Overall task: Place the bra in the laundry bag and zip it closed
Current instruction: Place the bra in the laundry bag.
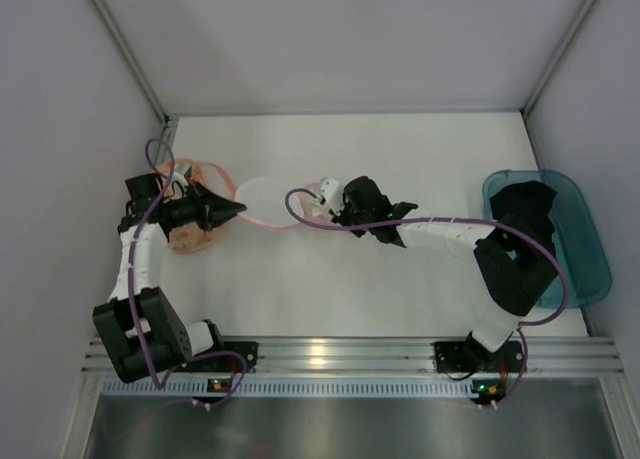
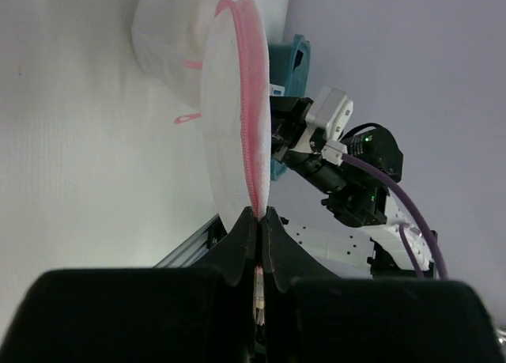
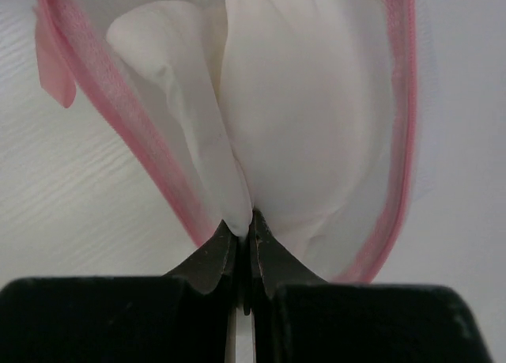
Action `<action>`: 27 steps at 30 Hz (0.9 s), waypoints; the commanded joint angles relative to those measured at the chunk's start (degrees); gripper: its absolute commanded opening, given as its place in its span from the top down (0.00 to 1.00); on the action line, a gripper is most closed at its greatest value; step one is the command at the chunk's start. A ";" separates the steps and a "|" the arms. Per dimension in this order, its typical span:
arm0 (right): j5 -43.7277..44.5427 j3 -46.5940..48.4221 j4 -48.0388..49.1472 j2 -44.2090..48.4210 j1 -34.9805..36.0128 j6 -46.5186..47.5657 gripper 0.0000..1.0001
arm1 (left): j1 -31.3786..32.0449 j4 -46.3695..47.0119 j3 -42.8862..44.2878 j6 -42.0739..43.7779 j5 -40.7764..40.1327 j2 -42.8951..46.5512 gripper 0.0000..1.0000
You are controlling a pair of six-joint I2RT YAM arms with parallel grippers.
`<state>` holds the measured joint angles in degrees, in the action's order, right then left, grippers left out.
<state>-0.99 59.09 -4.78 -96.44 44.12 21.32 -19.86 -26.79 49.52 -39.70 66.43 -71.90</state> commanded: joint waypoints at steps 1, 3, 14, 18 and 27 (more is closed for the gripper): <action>15.04 4.97 0.14 -0.85 2.99 -3.45 1.00 | -0.27 0.42 -0.12 -4.15 5.28 3.95 1.00; 16.20 7.51 -0.76 -0.33 2.99 -6.28 1.00 | -0.27 0.24 -1.95 -5.64 5.90 6.32 1.00; 24.72 18.52 -5.16 -8.84 4.05 -14.38 1.00 | -0.09 -0.81 -5.92 -11.53 8.10 11.78 1.00; 20.61 19.56 -6.29 -12.97 3.87 -18.23 1.00 | -0.09 -3.09 -4.87 -11.19 9.50 11.70 1.00; 19.54 27.74 -13.22 -16.32 3.96 -26.59 1.00 | -0.09 -4.85 -5.48 -10.57 8.71 10.99 1.00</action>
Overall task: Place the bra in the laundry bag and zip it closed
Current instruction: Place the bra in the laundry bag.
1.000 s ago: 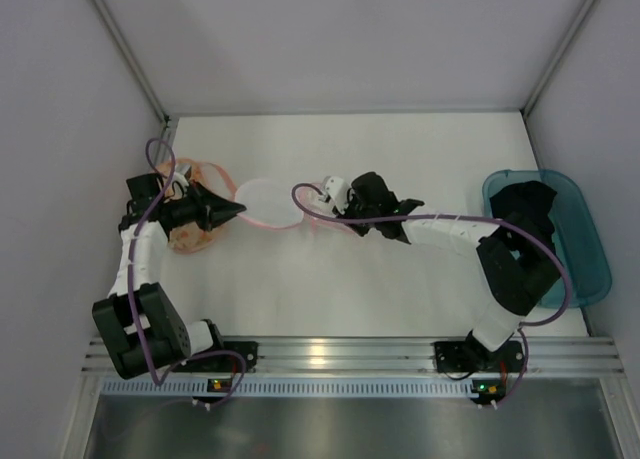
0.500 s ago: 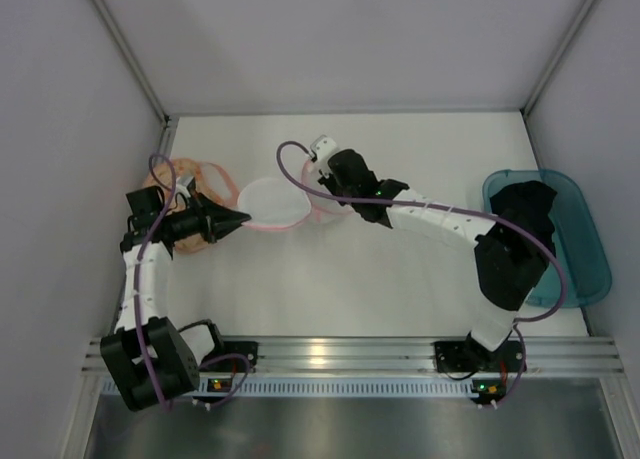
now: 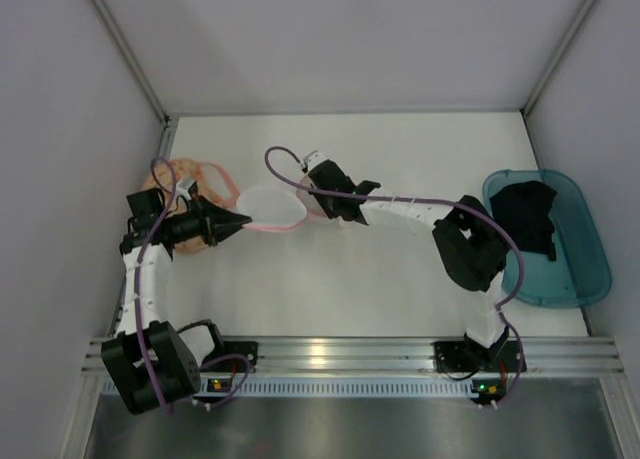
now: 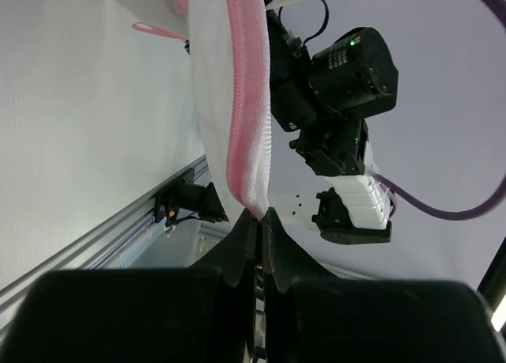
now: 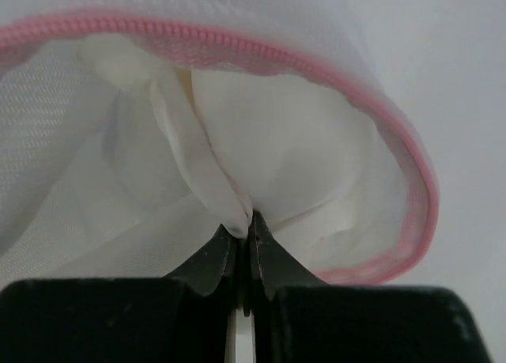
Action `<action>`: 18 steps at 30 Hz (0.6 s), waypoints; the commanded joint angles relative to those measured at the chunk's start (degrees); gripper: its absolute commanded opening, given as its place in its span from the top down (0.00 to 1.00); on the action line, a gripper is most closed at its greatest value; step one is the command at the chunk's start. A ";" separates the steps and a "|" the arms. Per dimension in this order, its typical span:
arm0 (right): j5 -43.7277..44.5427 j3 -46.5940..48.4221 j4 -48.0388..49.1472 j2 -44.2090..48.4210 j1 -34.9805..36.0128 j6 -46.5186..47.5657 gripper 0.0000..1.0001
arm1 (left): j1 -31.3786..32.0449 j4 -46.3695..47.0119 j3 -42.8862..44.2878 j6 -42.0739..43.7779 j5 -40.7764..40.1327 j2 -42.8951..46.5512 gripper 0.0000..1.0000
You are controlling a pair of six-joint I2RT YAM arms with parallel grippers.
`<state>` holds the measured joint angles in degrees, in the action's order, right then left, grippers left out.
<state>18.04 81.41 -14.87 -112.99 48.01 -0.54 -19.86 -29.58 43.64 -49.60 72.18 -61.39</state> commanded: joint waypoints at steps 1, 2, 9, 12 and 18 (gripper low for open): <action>0.59 6.56 -4.54 -0.12 0.15 -5.52 1.00 | -0.01 -2.23 0.05 -0.23 3.05 0.65 1.00; 0.68 9.27 -5.86 -0.56 -0.11 -6.40 1.00 | -0.09 -2.41 -0.30 0.21 2.96 0.74 1.00; -1.26 17.37 -13.24 -4.07 -1.95 -19.47 1.00 | 0.17 -7.85 -3.91 4.25 3.75 2.41 1.00; -1.25 19.31 -15.44 -7.58 -1.95 -26.08 1.00 | 0.78 -8.29 -5.05 4.43 4.19 2.94 1.00; -4.42 23.71 -17.29 -16.37 -1.95 -32.07 1.00 | 1.05 -11.11 -6.55 5.92 6.47 3.81 1.00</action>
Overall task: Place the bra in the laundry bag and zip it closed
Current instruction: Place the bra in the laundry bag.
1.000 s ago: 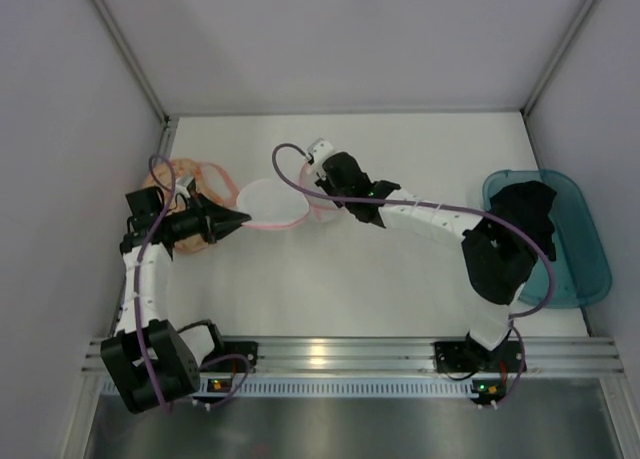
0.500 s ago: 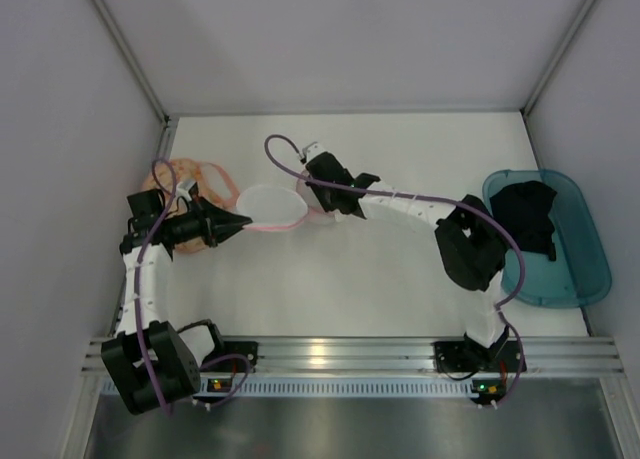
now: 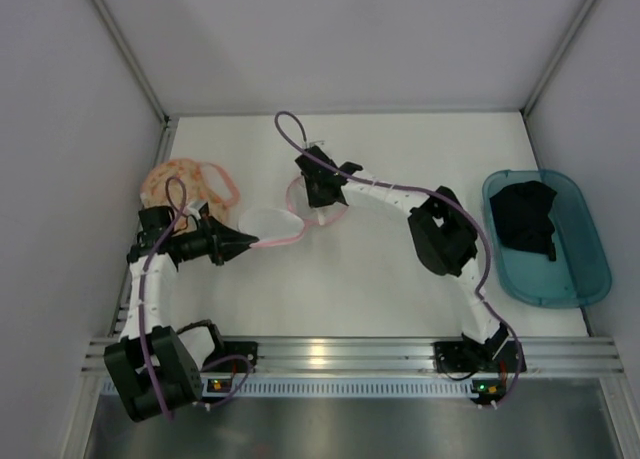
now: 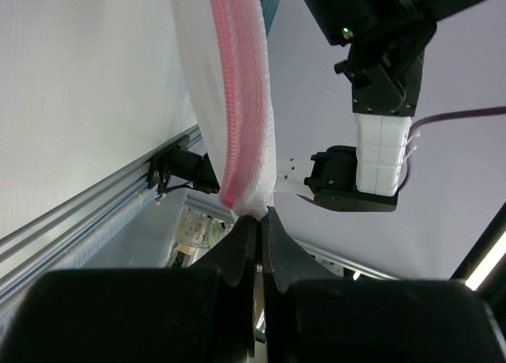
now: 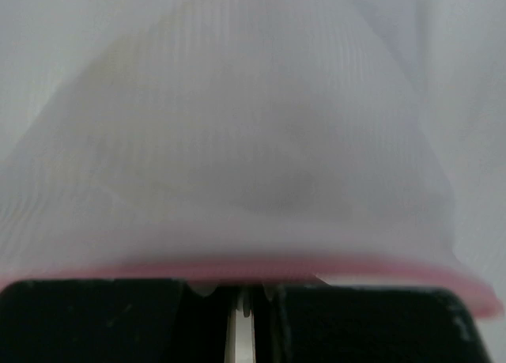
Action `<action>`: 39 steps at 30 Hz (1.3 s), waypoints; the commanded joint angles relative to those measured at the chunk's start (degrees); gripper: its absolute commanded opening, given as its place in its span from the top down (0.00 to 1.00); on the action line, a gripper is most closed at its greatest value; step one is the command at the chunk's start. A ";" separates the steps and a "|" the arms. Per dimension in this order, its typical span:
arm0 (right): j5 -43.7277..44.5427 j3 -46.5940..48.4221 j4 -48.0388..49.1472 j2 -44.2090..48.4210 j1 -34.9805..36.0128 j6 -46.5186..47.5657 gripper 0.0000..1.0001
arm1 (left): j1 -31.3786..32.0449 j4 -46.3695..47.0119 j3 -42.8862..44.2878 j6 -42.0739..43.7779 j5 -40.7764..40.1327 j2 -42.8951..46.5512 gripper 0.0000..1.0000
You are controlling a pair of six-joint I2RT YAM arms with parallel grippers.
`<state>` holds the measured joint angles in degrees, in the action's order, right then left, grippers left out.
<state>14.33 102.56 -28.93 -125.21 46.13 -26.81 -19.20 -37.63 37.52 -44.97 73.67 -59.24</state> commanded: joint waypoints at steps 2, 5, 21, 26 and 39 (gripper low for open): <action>0.52 3.61 -3.50 -6.09 0.01 -5.80 1.00 | 0.39 -3.07 0.53 0.59 5.78 1.41 1.00; 2.28 3.52 -2.89 -6.28 0.10 -4.84 1.00 | 0.39 -3.24 2.91 0.24 6.40 0.97 1.00; 20.13 -6.14 0.36 4.35 2.82 3.86 0.99 | 1.27 -3.42 17.05 -3.54 10.18 2.38 1.00; 13.04 -8.25 -1.05 11.19 5.46 9.38 0.53 | 1.27 -3.33 19.44 -3.72 9.04 1.59 1.00; 0.19 -9.39 -5.17 26.24 3.53 22.50 0.20 | 1.27 -3.24 11.44 0.14 7.10 1.85 1.00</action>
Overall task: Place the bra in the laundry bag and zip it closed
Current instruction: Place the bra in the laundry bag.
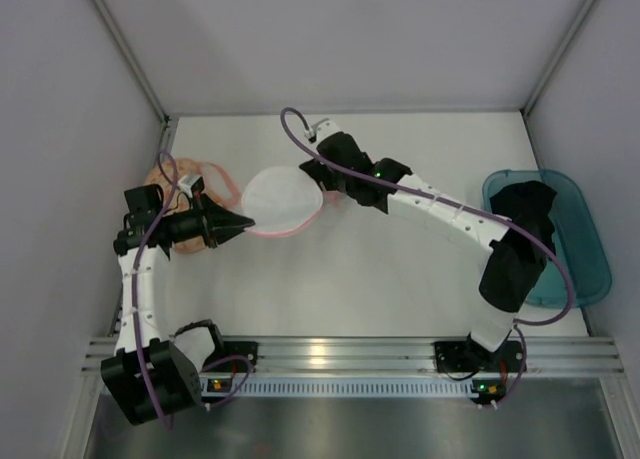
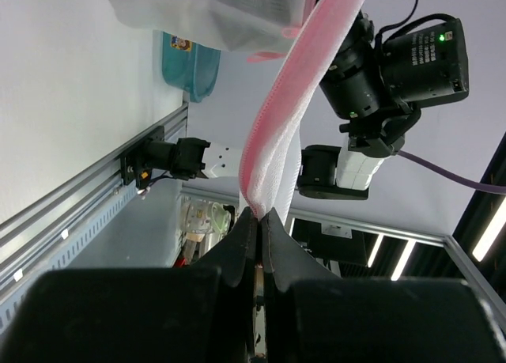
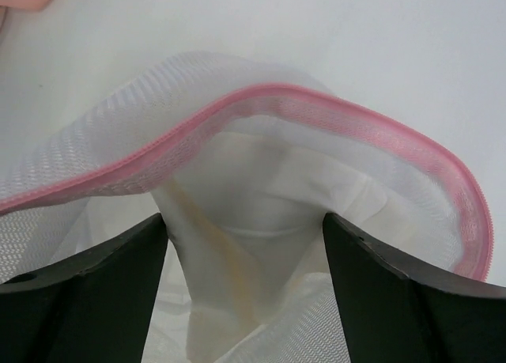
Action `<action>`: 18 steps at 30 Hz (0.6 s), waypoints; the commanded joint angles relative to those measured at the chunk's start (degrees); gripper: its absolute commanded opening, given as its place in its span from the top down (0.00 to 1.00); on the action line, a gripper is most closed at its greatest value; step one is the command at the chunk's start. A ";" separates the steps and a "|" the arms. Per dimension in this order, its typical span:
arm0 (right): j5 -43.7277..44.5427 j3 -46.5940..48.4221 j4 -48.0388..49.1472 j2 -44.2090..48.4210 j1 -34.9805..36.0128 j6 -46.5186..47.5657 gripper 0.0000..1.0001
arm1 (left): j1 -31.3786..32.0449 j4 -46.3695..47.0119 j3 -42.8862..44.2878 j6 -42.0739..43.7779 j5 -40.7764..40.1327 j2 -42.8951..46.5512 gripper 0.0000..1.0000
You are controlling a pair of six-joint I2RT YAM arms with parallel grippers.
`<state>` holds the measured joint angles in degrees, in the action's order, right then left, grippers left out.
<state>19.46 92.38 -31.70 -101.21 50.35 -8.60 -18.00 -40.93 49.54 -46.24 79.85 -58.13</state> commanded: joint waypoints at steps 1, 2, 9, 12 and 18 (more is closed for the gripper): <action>-5.57 0.52 -2.22 2.33 -1.30 4.82 0.20 | 0.07 0.06 -0.76 1.59 0.74 0.74 1.00; -6.01 0.44 -2.48 1.90 -1.57 4.91 0.20 | 0.07 0.14 -1.02 1.68 0.48 0.65 1.00; -11.02 1.22 -5.46 -5.83 -1.92 8.07 0.13 | 0.07 0.23 -4.36 2.38 -0.58 1.53 1.00; -13.48 1.40 -6.44 -6.90 -2.01 7.29 0.12 | 0.07 0.23 -5.41 3.08 -0.75 2.14 1.00; -14.72 0.61 -5.03 -1.54 -2.09 6.66 0.01 | 0.07 0.23 -7.17 5.37 -1.37 1.62 1.00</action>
<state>7.14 91.37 -37.76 -108.68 48.21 -2.09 -18.00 -41.19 43.44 -43.07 78.56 -57.10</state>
